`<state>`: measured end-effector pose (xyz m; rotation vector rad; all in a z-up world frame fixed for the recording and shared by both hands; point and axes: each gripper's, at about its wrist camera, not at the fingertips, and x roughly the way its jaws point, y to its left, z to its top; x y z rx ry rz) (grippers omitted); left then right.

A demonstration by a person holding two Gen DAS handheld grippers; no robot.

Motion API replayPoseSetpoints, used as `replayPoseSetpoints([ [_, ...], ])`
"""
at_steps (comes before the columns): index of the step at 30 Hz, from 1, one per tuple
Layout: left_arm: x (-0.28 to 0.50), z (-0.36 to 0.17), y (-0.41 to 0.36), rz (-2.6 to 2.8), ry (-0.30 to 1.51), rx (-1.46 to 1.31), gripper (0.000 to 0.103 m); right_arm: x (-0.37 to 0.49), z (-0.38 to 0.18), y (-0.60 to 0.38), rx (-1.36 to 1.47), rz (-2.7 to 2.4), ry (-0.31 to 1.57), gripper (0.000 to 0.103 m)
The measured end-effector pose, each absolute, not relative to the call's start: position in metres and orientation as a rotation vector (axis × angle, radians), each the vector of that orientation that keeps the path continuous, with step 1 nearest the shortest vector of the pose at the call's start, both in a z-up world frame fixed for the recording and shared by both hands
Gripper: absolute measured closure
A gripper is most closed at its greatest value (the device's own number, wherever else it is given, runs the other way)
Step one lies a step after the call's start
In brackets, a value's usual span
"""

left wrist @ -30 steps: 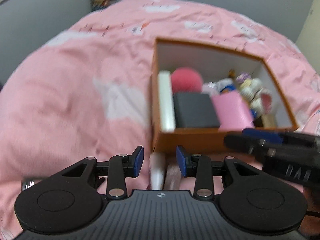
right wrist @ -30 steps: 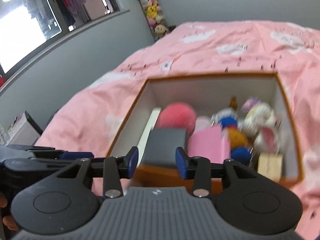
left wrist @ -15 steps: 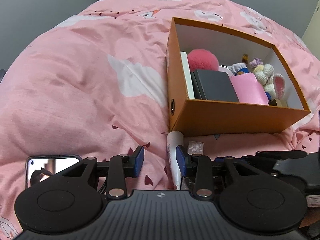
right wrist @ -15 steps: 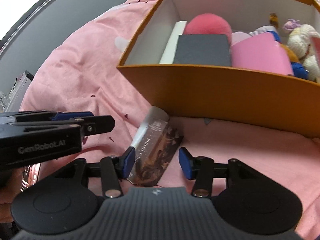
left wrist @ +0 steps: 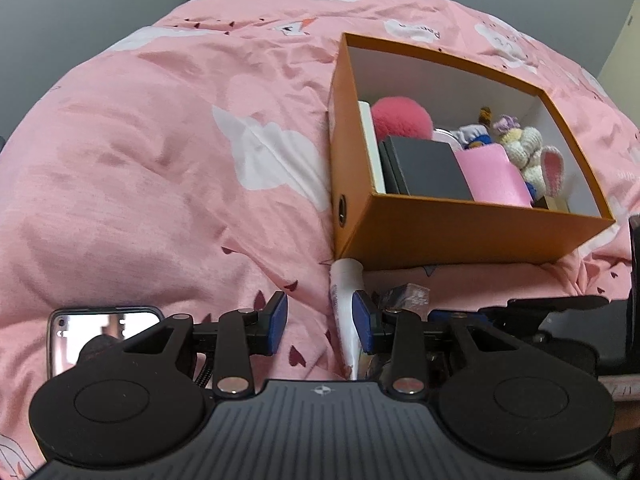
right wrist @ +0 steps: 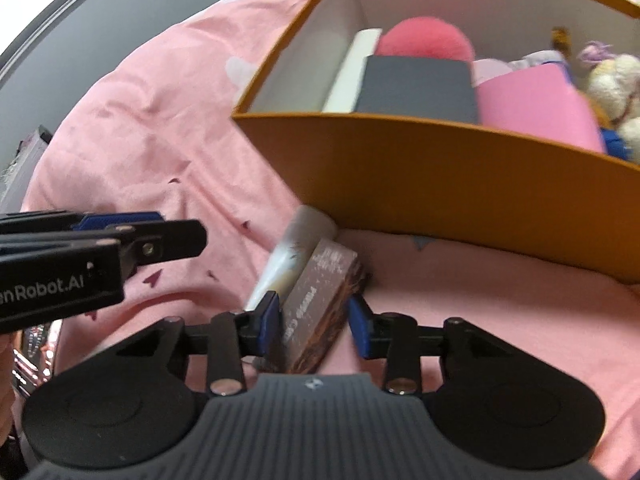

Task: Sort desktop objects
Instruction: 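Grasp the white tube with the left gripper while the right grasps the PHOTO CARD box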

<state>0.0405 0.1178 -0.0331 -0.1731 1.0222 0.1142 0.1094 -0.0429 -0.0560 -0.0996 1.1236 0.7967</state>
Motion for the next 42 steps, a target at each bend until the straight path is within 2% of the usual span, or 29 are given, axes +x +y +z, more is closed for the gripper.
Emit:
replayPoseSetpoints([
  [5, 0.041, -0.035, 0.111, 0.105, 1.025, -0.155, 0.062, 0.115, -0.069, -0.044, -0.097, 0.765, 1.170, 0.065],
  [7, 0.041, -0.035, 0.111, 0.101, 1.028, -0.155, 0.062, 0.117, -0.075, -0.045, -0.067, 0.785, 1.196, 0.069],
  [11, 0.042, -0.036, 0.109, 0.090, 1.033, -0.158, 0.062, 0.116, -0.068, -0.050, -0.058, 0.805, 1.181, 0.072],
  [22, 0.063, -0.049, 0.088, 0.058, 1.095, -0.069, 0.062, 0.112, -0.024, -0.103, -0.256, 0.690, 0.983, 0.077],
  [30, 0.080, -0.078, 0.093, 0.071, 1.179, -0.092, 0.063, 0.116, -0.036, -0.120, -0.292, 0.665, 0.989, 0.075],
  [33, 0.082, -0.083, 0.093, 0.079, 1.178, -0.094, 0.066, 0.116, -0.045, -0.116, -0.305, 0.655, 0.986, 0.072],
  [37, 0.086, -0.094, 0.091, 0.085, 1.186, -0.091, 0.069, 0.118, -0.061, -0.118, -0.253, 0.667, 1.023, 0.072],
  [42, 0.088, -0.099, 0.086, 0.106, 1.184, -0.073, 0.075, 0.119, -0.057, -0.120, -0.222, 0.669, 0.989, 0.070],
])
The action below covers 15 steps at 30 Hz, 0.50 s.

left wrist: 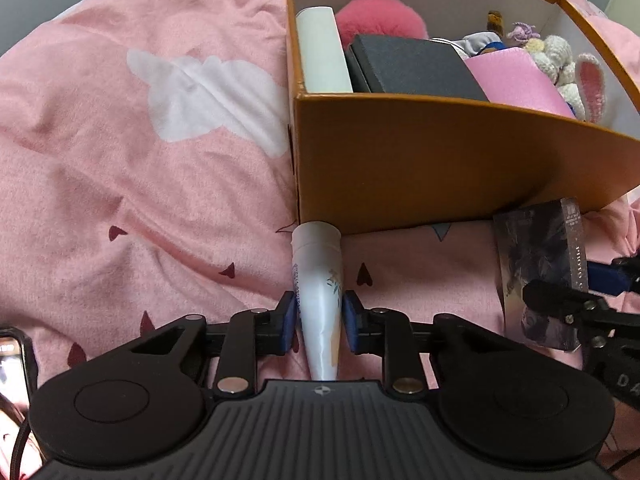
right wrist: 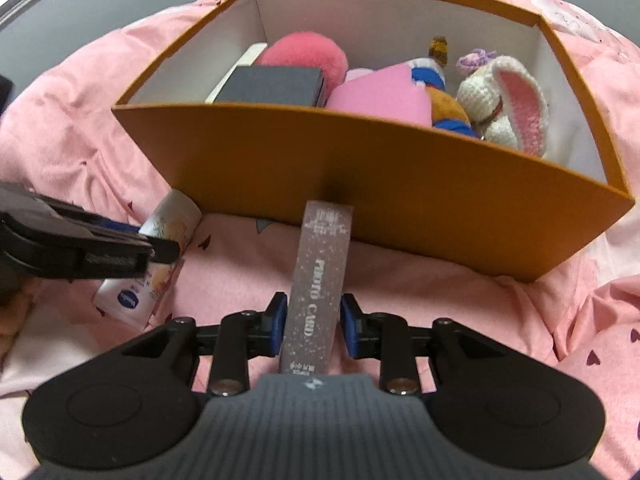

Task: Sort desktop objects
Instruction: 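Grasp the white tube with the left gripper while the right grasps the PHOTO CARD box, then lift the tube and PHOTO CARD box and carry them over the orange box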

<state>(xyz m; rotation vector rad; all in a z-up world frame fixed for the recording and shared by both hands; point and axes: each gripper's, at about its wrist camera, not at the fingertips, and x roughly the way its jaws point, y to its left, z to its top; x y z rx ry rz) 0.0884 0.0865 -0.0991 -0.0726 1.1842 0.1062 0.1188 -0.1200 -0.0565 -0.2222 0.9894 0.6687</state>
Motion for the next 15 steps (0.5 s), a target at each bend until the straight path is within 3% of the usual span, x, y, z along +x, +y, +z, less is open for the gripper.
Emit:
replayPoseSetpoints([
  [5, 0.082, -0.095, 0.086, 0.116, 1.159, -0.088, 0.077, 0.122, -0.052, -0.120, -0.199, 0.674, 0.977, 0.066],
  [9, 0.075, -0.088, 0.082, 0.109, 1.134, -0.093, 0.078, 0.125, -0.054, -0.123, -0.170, 0.686, 0.996, 0.073],
  [15, 0.066, -0.074, 0.077, 0.090, 1.091, -0.105, 0.078, 0.127, -0.057, -0.125, -0.144, 0.689, 1.006, 0.073],
])
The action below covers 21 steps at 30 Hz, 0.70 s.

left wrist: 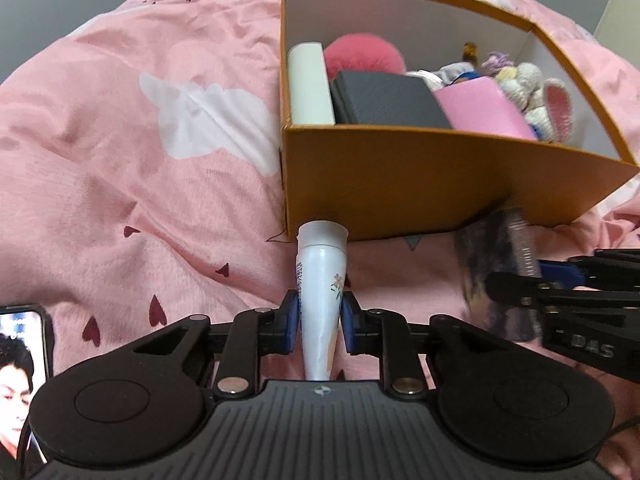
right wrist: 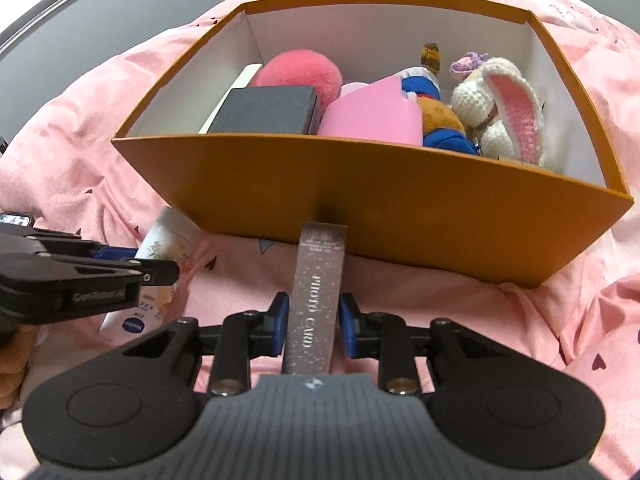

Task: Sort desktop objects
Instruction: 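Lift the tube and PHOTO CARD box and carry them over the orange box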

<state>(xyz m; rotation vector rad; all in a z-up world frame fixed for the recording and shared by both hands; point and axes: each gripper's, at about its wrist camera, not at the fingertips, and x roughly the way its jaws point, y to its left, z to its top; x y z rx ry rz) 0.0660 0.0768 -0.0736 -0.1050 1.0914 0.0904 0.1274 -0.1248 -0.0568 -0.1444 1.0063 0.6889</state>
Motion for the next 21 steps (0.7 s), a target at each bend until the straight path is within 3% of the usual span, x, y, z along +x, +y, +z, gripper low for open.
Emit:
replayPoseSetpoints([
  [7, 0.053, -0.047, 0.067, 0.041, 1.036, -0.103, 0.079, 0.121, -0.045, -0.128, -0.148, 0.697, 0.985, 0.078],
  [21, 0.030, 0.019, 0.043, -0.106, 0.915, -0.130, 0.079, 0.087, 0.031, -0.154, -0.150, 0.758, 0.790, 0.078],
])
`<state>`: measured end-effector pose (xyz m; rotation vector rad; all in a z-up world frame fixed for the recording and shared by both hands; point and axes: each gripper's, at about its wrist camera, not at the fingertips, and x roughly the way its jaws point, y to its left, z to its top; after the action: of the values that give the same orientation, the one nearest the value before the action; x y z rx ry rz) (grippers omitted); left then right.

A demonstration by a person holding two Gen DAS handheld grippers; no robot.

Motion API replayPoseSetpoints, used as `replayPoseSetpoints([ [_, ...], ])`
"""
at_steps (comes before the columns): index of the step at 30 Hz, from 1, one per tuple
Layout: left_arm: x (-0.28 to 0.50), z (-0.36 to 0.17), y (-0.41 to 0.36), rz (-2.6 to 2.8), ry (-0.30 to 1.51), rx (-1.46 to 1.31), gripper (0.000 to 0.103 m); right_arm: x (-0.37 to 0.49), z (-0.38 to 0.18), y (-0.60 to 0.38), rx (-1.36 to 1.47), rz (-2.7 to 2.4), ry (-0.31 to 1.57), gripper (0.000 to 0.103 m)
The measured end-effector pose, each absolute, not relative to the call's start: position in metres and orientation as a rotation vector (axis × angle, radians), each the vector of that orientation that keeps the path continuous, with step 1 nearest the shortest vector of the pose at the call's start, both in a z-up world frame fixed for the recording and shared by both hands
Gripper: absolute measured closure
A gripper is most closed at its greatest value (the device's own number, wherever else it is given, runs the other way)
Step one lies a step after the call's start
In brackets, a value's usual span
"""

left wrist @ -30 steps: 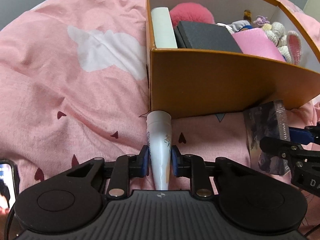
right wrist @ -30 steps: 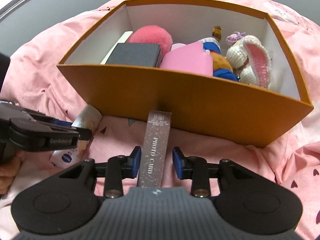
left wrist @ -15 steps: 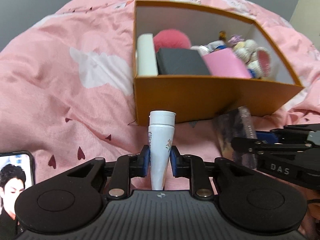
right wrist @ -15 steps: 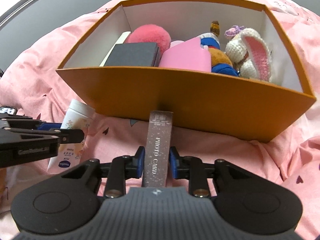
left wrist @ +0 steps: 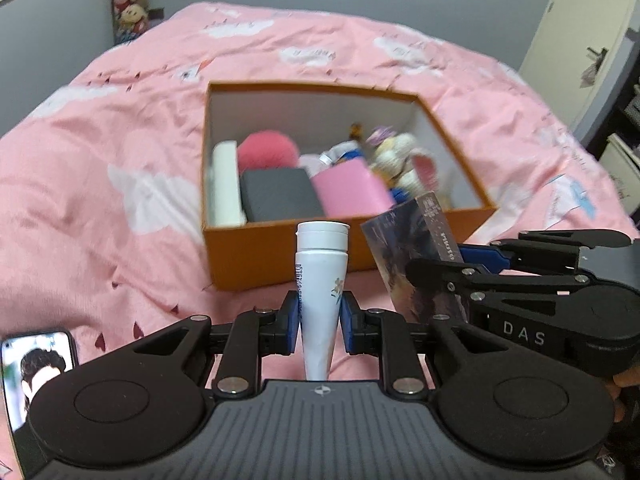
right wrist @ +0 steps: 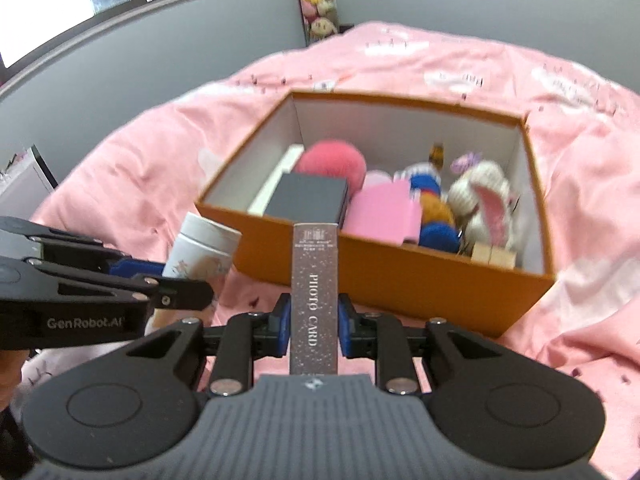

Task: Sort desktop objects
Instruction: 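Lift the tube and PHOTO CARD box and carry them over the orange box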

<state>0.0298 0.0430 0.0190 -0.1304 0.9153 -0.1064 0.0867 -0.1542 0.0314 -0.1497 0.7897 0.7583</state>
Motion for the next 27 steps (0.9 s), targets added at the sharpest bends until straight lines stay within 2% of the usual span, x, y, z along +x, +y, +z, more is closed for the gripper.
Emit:
replayPoseSetpoints([
  [14, 0.076, 0.072, 0.040, -0.136, 0.809, -0.078, 0.079, 0.116, 0.094, -0.148, -0.132, 0.794, 0.643, 0.078],
  [27, 0.155, 0.065, 0.059, -0.128, 0.865, -0.112, 0.079, 0.194, 0.096, -0.111, -0.136, 0.789, 0.680, 0.078],
])
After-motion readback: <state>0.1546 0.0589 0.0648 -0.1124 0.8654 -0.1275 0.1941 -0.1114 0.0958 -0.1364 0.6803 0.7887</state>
